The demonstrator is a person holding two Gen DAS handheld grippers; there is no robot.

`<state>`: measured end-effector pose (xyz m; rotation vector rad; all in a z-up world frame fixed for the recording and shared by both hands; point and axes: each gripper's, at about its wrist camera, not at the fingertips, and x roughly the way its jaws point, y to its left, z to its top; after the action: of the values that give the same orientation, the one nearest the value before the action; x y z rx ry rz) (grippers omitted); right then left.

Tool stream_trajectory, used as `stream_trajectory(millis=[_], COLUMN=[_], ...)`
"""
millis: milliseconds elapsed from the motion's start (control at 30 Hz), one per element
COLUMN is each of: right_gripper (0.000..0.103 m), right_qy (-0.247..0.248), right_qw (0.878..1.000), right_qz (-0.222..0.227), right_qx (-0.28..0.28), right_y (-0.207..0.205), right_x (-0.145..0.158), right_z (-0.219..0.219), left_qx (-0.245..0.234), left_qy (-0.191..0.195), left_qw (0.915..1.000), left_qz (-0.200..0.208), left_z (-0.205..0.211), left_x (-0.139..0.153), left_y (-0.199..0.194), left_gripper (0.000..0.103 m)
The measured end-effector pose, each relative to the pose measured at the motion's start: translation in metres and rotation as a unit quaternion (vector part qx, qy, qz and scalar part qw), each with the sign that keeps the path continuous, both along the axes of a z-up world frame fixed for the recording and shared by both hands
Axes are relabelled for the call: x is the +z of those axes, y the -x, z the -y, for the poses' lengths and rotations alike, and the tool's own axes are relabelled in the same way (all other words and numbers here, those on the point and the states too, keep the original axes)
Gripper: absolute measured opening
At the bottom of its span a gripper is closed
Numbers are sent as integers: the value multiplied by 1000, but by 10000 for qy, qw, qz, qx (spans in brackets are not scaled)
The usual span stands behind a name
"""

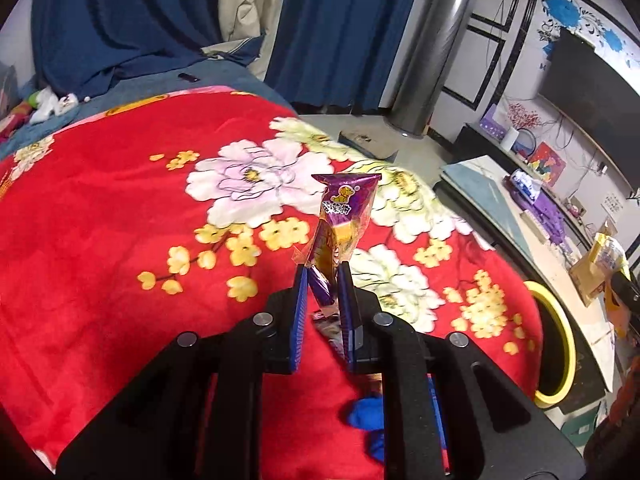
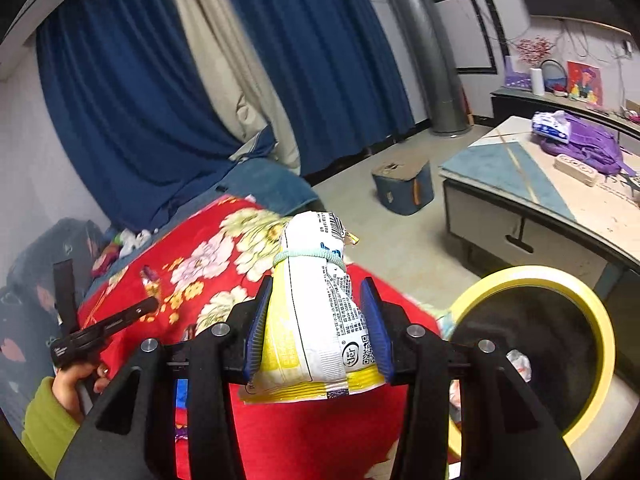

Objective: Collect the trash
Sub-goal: 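Carry the chip bag and purple wrapper in both tools over the bin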

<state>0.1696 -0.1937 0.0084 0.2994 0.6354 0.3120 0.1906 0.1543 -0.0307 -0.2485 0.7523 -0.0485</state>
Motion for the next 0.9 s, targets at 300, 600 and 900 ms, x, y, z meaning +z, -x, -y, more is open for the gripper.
stream_trajectory(millis=[300, 600, 900], right_gripper=[42, 42, 42], right_qy=[10, 248, 353], right_qw=[9988, 9962, 9934], right_qz=[89, 227, 140], right_qx=[-475, -803, -1083], right_y=[4, 15, 23], right_x=[4, 7, -3], right_z=[42, 67, 100], left_qx=[-400, -809, -1357], left_qy=[-1, 10, 35], left_qw=[9991, 9962, 9896], left_qz=[159, 338, 466], left_z=[37, 74, 128], left_x=[14, 32, 44], left_y=[5, 7, 3], left_gripper=[10, 10, 10])
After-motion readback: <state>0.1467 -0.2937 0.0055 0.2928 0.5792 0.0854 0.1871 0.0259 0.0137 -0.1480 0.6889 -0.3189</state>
